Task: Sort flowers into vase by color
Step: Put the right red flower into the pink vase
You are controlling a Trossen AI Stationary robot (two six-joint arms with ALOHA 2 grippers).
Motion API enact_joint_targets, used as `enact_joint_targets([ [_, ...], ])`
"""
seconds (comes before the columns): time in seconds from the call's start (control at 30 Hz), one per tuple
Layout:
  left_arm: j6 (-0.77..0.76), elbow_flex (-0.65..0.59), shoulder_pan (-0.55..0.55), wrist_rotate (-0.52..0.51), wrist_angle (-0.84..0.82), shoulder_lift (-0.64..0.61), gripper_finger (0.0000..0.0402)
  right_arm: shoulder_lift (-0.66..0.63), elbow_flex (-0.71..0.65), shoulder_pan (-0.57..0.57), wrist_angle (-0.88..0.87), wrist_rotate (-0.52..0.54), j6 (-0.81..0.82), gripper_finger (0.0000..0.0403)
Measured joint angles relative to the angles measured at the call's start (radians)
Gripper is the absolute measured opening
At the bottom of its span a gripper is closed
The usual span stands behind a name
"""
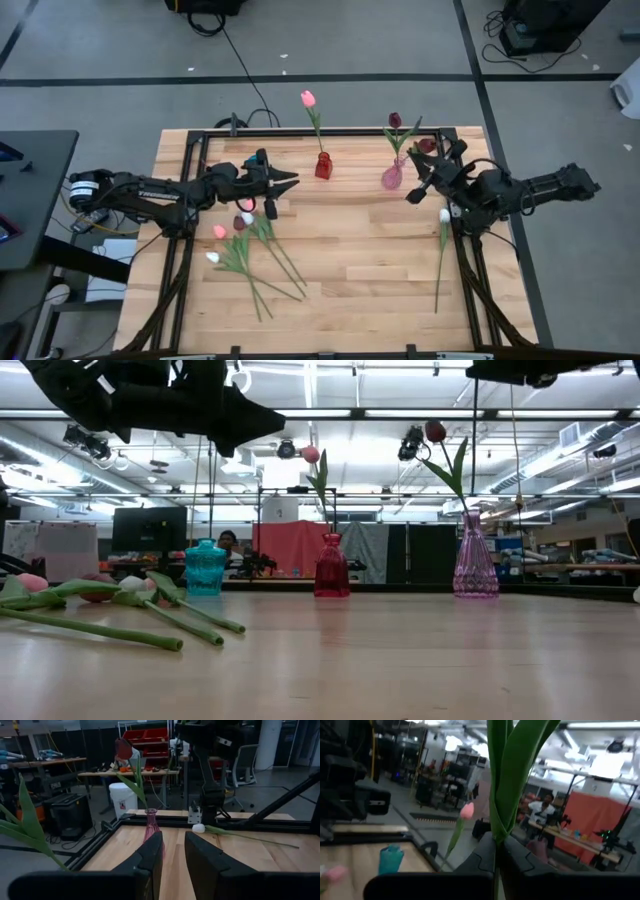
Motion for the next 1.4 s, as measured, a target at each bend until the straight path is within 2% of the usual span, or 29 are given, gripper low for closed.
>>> enact_joint_targets([
  [0.2,0.005,0.0,0.0,-0.001,0.0,0.0,0.0088,-0.053,-0.12,-0.116,0.128,-0.077,-0.003,0.0016],
  [0.57,0.023,0.0,0.0,-0.051,0.007,0.0,0.0088,-0.091,-0.223,-0.195,0.131,-0.106,0.141,0.0016],
  [0.8,0.027,0.0,0.0,-0.051,0.015,0.0,0.0088,-0.08,-0.309,-0.269,0.124,-0.154,0.329,0.003],
  [1.0,0.027,0.0,0.0,-0.051,0.024,0.001,0.0088,-0.025,-0.315,-0.35,0.096,-0.168,0.418,0.0046],
  [1.1,0.027,0.0,0.0,-0.051,0.022,0.001,0.0088,0.004,-0.315,-0.387,0.083,-0.232,0.442,0.0056],
  [1.2,0.027,0.0,0.0,-0.05,0.011,0.001,0.0088,0.018,-0.274,-0.417,-0.065,-0.294,0.491,0.0081],
  [1.4,0.007,0.0,0.0,-0.037,-0.014,0.001,0.0088,0.028,-0.095,-0.443,-0.52,-0.361,0.633,0.0158],
])
